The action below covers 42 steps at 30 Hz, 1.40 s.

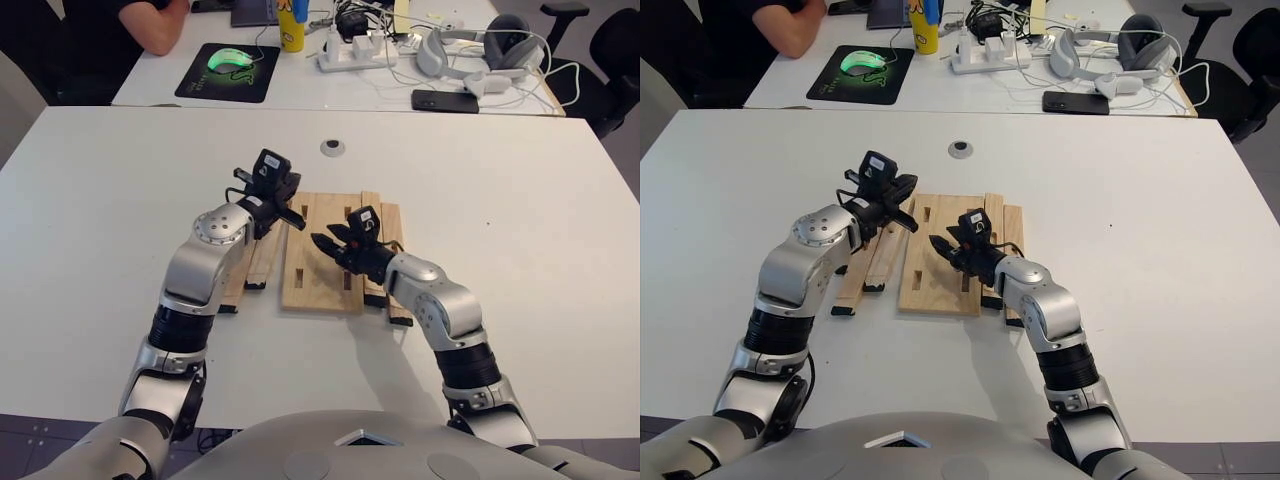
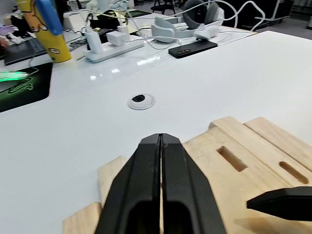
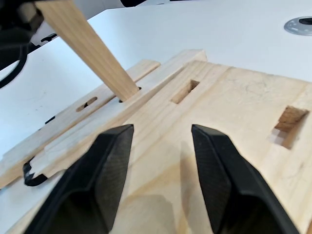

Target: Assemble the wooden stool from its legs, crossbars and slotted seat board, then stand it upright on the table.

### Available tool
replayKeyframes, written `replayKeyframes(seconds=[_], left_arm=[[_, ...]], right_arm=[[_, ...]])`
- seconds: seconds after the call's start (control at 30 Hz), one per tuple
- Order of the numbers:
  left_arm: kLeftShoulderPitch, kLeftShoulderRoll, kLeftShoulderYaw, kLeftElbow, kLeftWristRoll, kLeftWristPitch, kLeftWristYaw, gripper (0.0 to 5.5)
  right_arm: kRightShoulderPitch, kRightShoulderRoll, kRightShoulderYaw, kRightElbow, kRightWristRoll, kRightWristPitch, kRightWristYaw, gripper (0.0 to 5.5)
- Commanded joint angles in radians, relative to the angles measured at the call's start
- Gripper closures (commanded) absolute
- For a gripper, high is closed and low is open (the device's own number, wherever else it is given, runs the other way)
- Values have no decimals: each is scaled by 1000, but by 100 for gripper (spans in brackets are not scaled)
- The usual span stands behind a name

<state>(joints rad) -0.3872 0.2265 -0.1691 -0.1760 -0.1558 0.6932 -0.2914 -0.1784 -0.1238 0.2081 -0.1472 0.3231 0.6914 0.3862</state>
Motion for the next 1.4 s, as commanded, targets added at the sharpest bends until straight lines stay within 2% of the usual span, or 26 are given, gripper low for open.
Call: replayKeyframes(seconds=[0.03,0.23,0.37,0.43,0.5,0.73,0.9,1.1,1.3,1.4], left_arm=[[-59,-44,13,-41,-5,-85,1,546],[-103,-95,93,-100,-49,-200,14,546],[-157,-76,168,-141,-78,-226,16,546],[-160,-33,211,-154,-119,-197,-22,546],[-161,20,254,-157,-155,-187,-66,523],[-139,335,412,56,-184,-180,-266,420],[-66,472,359,171,-161,-193,-429,350],[80,562,239,26,-218,-20,-591,268],[185,622,159,-173,-270,185,-620,187],[185,620,129,-223,-278,249,-598,183]], right_arm=[[-10,3,5,16,-9,-9,6,331],[-15,4,7,38,-12,-23,15,331],[-12,-3,10,57,-19,-38,23,331],[-8,-6,10,61,-21,-44,24,331],[-2,-8,7,61,-24,-50,22,331],[12,-10,-16,66,-32,-66,12,331],[8,-7,-39,62,-33,-72,0,331],[-3,1,-58,57,-35,-74,-11,331],[2,8,-66,50,-38,-80,-27,331],[5,12,-66,40,-38,-80,-35,331]])
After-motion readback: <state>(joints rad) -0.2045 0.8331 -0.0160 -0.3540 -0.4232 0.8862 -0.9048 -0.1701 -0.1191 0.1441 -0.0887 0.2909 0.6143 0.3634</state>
